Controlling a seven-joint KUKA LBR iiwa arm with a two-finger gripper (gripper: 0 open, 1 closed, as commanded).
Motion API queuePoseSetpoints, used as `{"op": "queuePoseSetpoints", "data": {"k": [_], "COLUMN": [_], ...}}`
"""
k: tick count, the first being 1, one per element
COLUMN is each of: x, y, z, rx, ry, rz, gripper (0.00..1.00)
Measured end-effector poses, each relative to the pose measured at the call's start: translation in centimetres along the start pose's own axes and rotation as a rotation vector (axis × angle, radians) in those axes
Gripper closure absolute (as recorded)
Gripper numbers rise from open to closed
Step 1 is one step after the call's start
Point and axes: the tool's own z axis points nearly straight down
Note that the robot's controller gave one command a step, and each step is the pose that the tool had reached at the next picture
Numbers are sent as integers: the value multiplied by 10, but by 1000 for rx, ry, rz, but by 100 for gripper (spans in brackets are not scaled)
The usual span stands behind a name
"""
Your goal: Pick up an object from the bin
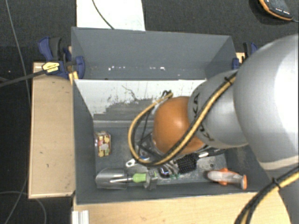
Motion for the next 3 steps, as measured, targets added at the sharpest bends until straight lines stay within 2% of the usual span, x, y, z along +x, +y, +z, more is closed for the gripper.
{"op": "queuePoseSetpoints", "data": {"k": [1,2,3], "x": [0,3,-31], "y": [-3,-33,-52], "z": [-80,-153,-65], "rx": [0,1,-1], "ry": [8,-10,-3], "rz": [64,11,47], "gripper": [0,0,0]}}
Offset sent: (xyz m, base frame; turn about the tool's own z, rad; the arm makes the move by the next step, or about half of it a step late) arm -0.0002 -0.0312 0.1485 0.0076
